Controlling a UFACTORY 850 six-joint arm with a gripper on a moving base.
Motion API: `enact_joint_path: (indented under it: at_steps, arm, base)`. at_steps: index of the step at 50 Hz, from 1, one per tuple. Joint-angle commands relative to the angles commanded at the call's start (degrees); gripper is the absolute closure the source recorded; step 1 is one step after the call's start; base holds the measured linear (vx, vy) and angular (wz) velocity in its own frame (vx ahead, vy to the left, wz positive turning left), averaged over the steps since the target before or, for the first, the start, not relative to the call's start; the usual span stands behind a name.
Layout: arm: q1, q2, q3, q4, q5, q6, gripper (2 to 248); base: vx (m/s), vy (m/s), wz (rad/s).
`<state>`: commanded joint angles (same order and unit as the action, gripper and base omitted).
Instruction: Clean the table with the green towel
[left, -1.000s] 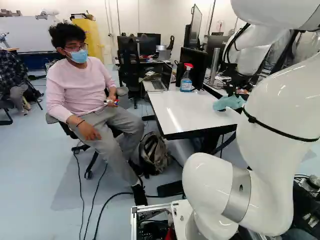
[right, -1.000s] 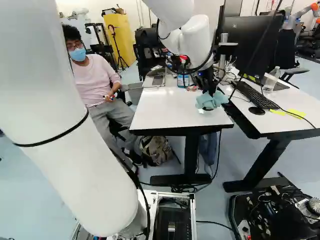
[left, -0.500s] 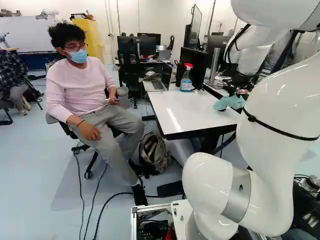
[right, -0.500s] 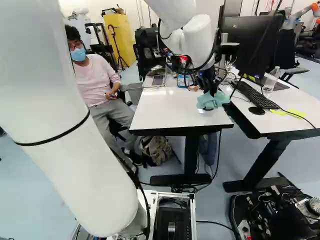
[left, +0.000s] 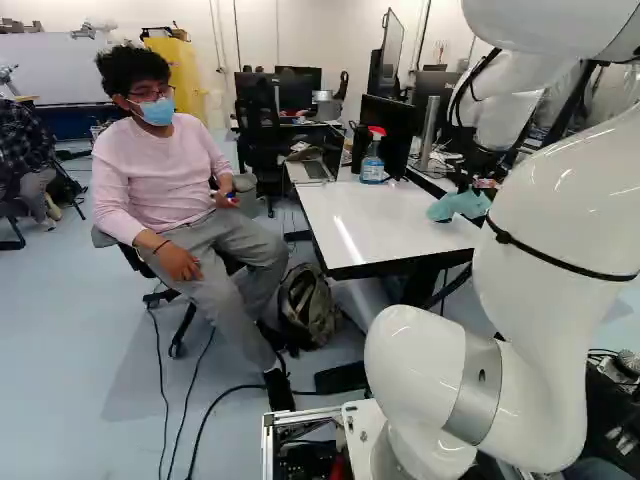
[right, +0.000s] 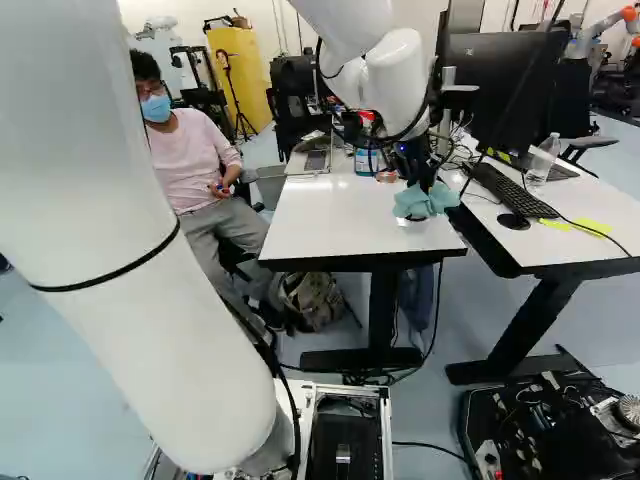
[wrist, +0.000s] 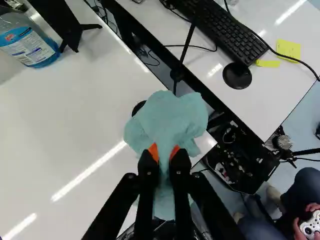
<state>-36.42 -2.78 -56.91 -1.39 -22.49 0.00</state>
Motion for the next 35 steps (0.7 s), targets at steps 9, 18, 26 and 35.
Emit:
enact_joint_path:
  at_steps: [9,18,26,35]
  arm:
    - [0.0,0.0,0.0,0.0,0.0,0.0,151]
    - [0.0,0.0,0.0,0.0,0.0,0.0,80]
    - [0.0,0.0,0.0,0.0,0.0,0.0,43]
    - [0.0,0.0,0.0,0.0,0.0,0.0,3]
  base:
    - [0.0,0.0,0.0]
    - [0.0,0.0,0.0]
    - [0.0,0.0,0.0]
    - [0.0,0.0,0.0]
